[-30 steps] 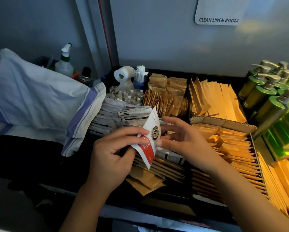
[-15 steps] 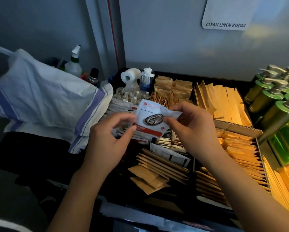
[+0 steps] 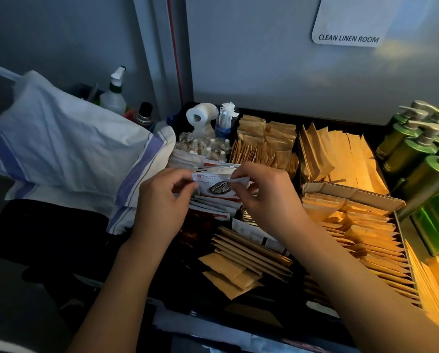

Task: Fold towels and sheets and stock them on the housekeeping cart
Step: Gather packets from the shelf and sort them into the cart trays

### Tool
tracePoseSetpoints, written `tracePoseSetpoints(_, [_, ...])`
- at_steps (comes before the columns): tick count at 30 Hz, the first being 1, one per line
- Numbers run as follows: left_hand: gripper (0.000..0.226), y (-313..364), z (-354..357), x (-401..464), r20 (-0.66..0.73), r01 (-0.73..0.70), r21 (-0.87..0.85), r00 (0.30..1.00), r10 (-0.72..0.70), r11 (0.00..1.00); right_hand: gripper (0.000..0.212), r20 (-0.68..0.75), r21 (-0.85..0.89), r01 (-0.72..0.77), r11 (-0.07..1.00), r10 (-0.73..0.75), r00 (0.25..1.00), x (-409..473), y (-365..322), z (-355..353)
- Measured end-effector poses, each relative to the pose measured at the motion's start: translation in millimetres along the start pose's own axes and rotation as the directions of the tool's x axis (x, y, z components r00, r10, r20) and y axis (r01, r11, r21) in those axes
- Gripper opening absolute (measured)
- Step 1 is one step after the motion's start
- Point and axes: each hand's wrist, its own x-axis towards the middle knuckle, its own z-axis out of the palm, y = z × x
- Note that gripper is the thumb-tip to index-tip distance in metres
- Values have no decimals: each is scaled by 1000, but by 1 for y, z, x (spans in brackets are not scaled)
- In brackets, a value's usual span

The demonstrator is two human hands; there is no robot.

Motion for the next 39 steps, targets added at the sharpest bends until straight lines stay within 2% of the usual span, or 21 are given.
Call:
tracePoseSetpoints(5, [15, -11, 3, -3, 29, 4, 103, 1000, -7, 995, 4, 14, -12, -8, 1000, 8, 1000, 0, 2, 10])
tracePoseSetpoints(9, [16, -14, -5, -1, -5, -1, 67, 1000, 1, 998, 9, -8, 15, -16, 1000, 16, 1000, 4, 3, 14])
tracePoseSetpoints(13, [27, -12, -2, -1, 60, 36, 57, 997, -39, 998, 4, 117, -139, -28, 990, 44, 992, 1, 13, 22])
tracePoseSetpoints(16, [23, -10, 1, -3, 75, -52, 54, 996, 48, 997, 9, 138, -236, -31, 971, 65, 988, -1, 16, 23])
tracePoseSetpoints(18, [18, -10, 3, -4, 96, -73, 77, 993, 66, 994, 9, 133, -249, -15, 968, 50, 990, 0, 16, 19])
tracePoseSetpoints(23, [18, -11, 7, -2, 125, -52, 167, 992, 32, 985, 13, 253, -278, -24, 960, 98, 963, 4, 19, 19])
tracePoseSetpoints(27, [16, -8, 13, -1, 126, 5, 194, 992, -30, 981, 23, 279, -276, -39, 960, 119, 953, 1, 22, 29])
tracePoseSetpoints(31, [15, -8, 16, 3, 183, 41, 241, 979, -87, 970, 18, 269, -263, -73, 962, 145, 952, 1, 26, 26])
tracePoseSetpoints(34, [17, -4, 12, -1, 150, 24, 223, 987, -58, 975, 13, 237, -251, -75, 965, 136, 962, -5, 26, 14])
tracePoseSetpoints(36, [18, 2, 9, -6, 97, -9, 189, 995, -9, 982, 20, 212, -231, -91, 969, 141, 967, -11, 27, 2])
tracePoseSetpoints(39, [18, 12, 8, -14, 93, -48, 132, 995, 36, 990, 19, 243, -203, -119, 972, 167, 955, -21, 28, -17])
